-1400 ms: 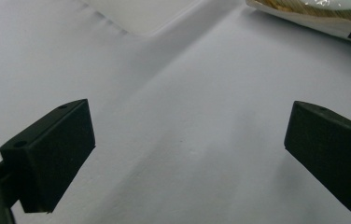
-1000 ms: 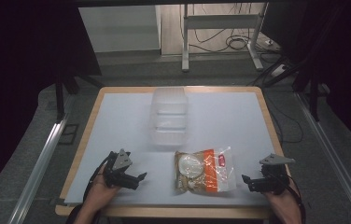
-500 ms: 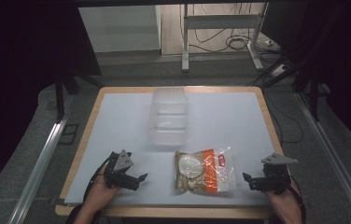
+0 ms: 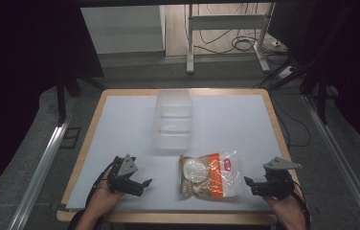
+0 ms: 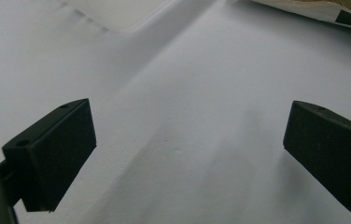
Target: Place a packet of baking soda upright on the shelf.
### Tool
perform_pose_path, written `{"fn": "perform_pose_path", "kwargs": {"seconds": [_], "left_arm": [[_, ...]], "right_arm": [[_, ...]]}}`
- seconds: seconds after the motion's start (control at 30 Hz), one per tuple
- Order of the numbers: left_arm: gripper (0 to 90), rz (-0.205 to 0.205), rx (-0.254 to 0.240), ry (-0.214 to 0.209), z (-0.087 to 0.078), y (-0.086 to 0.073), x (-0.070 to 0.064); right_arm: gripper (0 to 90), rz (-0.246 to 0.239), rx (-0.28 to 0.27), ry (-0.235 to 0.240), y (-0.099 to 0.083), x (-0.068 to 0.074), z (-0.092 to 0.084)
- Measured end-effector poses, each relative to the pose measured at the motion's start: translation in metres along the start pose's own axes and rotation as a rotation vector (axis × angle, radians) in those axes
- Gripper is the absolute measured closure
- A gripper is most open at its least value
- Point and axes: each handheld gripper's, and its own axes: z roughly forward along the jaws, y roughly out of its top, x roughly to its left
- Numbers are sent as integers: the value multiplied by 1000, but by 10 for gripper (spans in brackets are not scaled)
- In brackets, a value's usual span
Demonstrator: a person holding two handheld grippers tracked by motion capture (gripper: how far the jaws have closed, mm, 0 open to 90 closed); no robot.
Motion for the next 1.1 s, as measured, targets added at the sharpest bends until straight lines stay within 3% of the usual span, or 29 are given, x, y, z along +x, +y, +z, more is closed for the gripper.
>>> {"fn": "perform_pose_path", "kwargs": {"seconds": [0.03, 0.13, 0.2, 0.33, 0.47, 0.8, 1.1], "left_arm": [[25, 1, 1, 0, 0, 0, 0], [25, 1, 2, 0, 0, 0, 0], [25, 2, 3, -1, 0, 0, 0], [25, 4, 4, -3, 1, 0, -1], [25, 4, 3, -4, 0, 0, 0], [25, 7, 4, -5, 1, 0, -1], [25, 13, 9, -4, 1, 0, -2]], "right_arm": [[264, 0, -10, 25, 3, 5, -2], [331, -7, -8, 48, 4, 9, -3], [470, -22, 18, 86, 4, 15, -1], [662, -39, 9, 132, 6, 23, 0], [845, -94, 4, 158, 8, 33, 0], [881, -212, 52, 263, 8, 60, 16], [878, -272, 76, 379, 7, 88, 25]]}}
